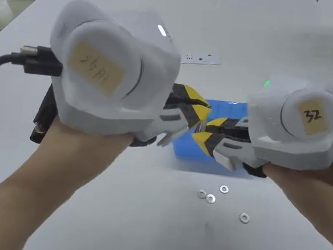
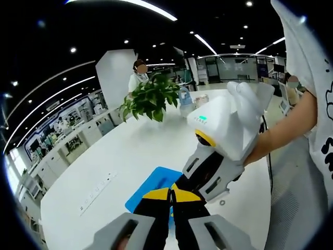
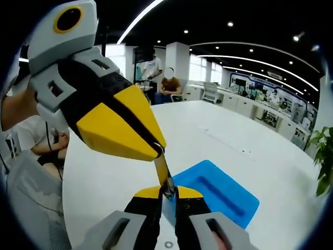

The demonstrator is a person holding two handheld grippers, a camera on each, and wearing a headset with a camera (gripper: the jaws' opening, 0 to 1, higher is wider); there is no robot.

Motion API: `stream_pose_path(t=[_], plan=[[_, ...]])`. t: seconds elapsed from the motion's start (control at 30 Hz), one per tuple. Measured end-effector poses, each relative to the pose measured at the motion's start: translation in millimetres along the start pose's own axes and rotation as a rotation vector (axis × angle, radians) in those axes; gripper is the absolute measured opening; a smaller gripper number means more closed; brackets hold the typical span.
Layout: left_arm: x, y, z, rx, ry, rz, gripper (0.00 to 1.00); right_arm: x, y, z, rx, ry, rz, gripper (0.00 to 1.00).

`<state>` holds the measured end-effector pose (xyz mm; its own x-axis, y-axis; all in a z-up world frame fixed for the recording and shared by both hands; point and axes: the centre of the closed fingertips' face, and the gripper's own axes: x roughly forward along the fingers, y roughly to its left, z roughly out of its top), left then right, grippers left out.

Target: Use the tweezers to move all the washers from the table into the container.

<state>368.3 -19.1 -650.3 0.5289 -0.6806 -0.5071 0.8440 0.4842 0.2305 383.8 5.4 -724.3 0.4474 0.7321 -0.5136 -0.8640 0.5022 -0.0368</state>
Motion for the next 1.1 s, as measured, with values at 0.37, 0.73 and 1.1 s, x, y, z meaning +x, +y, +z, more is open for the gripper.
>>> stream_pose_path(t=[0.37, 0.73, 1.1], plan=[[-13.7, -50.8, -3.7, 0.036, 0.039, -0.131, 0.00, -29.8, 34.0, -24.9, 0.019, 0.038, 0.060, 0.11], [-24.1, -86.8, -23.1, -0.003, 0.090, -0.207, 0.00, -37.4, 76.1, -50.1, 0.058, 0.087, 0.117, 0.08], [-22.3, -104.5, -49.7, -0.049, 0.136, -0.250, 0.00, -30.0, 97.6, -78.5, 0.041, 0.166, 0.159, 0.08]])
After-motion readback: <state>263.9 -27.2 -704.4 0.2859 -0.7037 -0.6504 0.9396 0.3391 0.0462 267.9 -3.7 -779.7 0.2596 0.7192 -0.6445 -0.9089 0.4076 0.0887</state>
